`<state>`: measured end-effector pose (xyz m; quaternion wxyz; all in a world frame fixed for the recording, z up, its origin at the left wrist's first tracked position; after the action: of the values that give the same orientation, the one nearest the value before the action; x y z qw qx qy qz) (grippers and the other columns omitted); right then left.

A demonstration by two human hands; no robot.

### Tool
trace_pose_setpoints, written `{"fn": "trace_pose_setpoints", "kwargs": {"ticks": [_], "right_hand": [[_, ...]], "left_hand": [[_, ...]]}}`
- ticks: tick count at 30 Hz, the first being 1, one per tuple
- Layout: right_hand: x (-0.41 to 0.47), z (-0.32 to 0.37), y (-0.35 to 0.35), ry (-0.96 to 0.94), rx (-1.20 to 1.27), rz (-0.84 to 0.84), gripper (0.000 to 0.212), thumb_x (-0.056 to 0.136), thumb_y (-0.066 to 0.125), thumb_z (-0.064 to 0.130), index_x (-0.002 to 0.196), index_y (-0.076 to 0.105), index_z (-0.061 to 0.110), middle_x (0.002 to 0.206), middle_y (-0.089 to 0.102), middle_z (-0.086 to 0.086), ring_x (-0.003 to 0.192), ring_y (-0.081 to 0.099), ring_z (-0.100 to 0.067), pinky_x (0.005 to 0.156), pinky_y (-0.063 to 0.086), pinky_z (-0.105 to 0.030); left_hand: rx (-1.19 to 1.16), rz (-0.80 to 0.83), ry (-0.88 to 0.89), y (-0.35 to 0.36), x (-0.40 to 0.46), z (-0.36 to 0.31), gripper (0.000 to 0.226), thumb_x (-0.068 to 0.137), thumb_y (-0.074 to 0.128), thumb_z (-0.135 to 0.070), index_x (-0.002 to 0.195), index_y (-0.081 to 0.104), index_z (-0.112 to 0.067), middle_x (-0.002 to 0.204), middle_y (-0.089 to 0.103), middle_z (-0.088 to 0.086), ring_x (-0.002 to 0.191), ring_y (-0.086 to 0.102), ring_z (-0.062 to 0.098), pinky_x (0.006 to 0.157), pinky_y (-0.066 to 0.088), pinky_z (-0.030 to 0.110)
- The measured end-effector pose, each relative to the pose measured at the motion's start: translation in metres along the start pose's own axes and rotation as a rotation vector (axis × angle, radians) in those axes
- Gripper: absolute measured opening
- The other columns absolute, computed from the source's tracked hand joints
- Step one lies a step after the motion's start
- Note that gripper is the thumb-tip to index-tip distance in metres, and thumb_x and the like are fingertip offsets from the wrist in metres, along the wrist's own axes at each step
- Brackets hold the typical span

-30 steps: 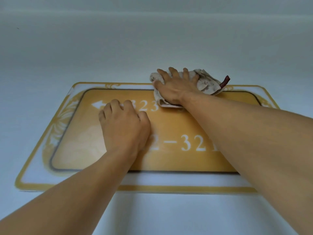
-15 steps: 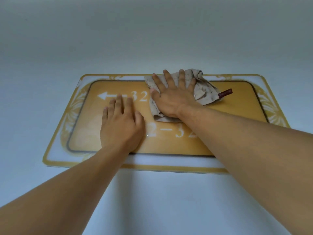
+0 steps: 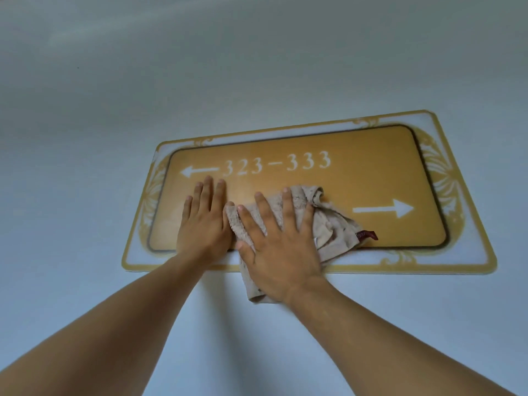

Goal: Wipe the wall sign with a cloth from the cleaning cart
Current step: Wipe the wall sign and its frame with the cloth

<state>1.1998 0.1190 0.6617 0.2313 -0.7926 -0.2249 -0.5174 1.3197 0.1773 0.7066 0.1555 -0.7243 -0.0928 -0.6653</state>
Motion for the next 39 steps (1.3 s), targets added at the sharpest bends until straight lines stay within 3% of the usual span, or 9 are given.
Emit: {"fn": "trace_pose_setpoints", "kwargs": {"ticks": [8,11,15,19,23,25,29,33,39], "right_hand": [[-0.014,0.006,0.0,0.011,0.004,-0.003,0.062,0.102,0.005,0.057,0.16,-0.004,0.038,0.17,-0.014,0.001,0.148,-0.03,-0.042,0.113,-0.018,-0.068],[-0.011,0.005,0.002,0.03,-0.001,-0.011,0.061,0.1,0.008,0.053,0.159,-0.002,0.042,0.17,-0.011,0.001,0.15,-0.025,-0.041,0.115,-0.014,-0.067],[-0.004,0.006,0.004,0.039,-0.033,0.009,0.061,0.099,0.012,0.053,0.159,0.004,0.044,0.171,-0.003,0.001,0.152,-0.017,-0.042,0.115,-0.012,-0.069],[0.004,0.009,0.005,0.036,-0.069,0.02,0.061,0.099,0.012,0.056,0.159,0.006,0.045,0.171,0.002,0.001,0.153,-0.013,-0.042,0.116,-0.007,-0.07],[0.007,0.01,0.005,0.039,-0.084,0.029,0.062,0.098,0.014,0.058,0.159,0.013,0.045,0.171,0.008,0.001,0.154,-0.009,-0.042,0.116,-0.001,-0.071],[0.009,0.01,0.006,0.033,-0.087,0.036,0.062,0.098,0.012,0.059,0.158,0.01,0.046,0.171,0.006,0.002,0.153,-0.012,-0.041,0.115,-0.002,-0.071],[0.035,0.009,0.005,0.057,-0.069,0.014,0.064,0.094,0.002,0.063,0.156,-0.002,0.05,0.171,-0.003,0.005,0.152,-0.019,-0.04,0.114,-0.009,-0.07],[0.098,0.009,0.008,0.139,-0.019,-0.017,0.064,0.094,0.003,0.063,0.155,-0.008,0.049,0.17,-0.009,0.006,0.151,-0.023,-0.04,0.111,-0.017,-0.07],[0.191,0.015,0.007,0.178,-0.036,-0.046,0.065,0.094,0.006,0.063,0.156,-0.004,0.048,0.17,-0.007,0.004,0.151,-0.019,-0.042,0.111,-0.016,-0.071]], "left_hand": [[-0.029,-0.1,0.015,-0.003,-0.001,0.001,0.055,0.105,0.018,-0.036,0.158,0.01,-0.023,0.167,0.001,0.002,0.153,-0.003,0.019,0.123,0.002,0.041],[-0.105,-0.141,0.024,-0.008,-0.001,0.003,0.054,0.102,0.028,-0.026,0.155,0.027,-0.019,0.165,0.018,0.004,0.151,0.013,0.022,0.122,0.012,0.043],[-0.05,-0.194,0.074,-0.028,0.011,0.011,0.053,0.09,0.033,-0.029,0.138,0.053,-0.02,0.148,0.048,0.003,0.128,0.044,0.029,0.099,0.033,0.045],[0.038,-0.195,0.222,-0.039,0.026,0.018,0.034,0.094,0.045,-0.021,0.121,0.064,-0.014,0.127,0.062,0.005,0.108,0.051,0.033,0.087,0.039,0.046],[0.068,-0.196,0.326,-0.04,0.03,0.019,0.036,0.094,0.038,-0.022,0.119,0.061,-0.013,0.128,0.059,0.005,0.11,0.051,0.031,0.088,0.039,0.044],[0.068,-0.213,0.29,-0.037,0.032,0.027,0.038,0.094,0.044,-0.022,0.13,0.054,-0.014,0.143,0.05,0.009,0.125,0.046,0.032,0.1,0.035,0.044],[0.026,-0.217,0.214,-0.04,0.045,0.039,0.06,0.088,0.031,-0.033,0.145,0.039,-0.015,0.155,0.034,0.016,0.145,0.026,0.032,0.119,0.015,0.049],[0.022,-0.22,0.125,-0.042,0.067,0.063,0.062,0.089,0.026,-0.035,0.146,0.039,-0.017,0.158,0.032,0.013,0.148,0.019,0.029,0.122,0.009,0.047],[-0.051,-0.18,0.055,-0.036,0.107,0.096,0.066,0.085,0.02,-0.042,0.145,0.038,-0.02,0.157,0.033,0.011,0.146,0.024,0.027,0.12,0.016,0.05]]}}
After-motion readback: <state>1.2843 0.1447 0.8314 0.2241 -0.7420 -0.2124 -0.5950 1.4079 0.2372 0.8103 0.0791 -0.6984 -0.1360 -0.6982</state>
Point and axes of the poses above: each hand's wrist, its own x-axis towards the middle knuckle, its own y-axis out of the palm, z = x × y, the point moved 10 cm from there along x, towards the middle knuckle
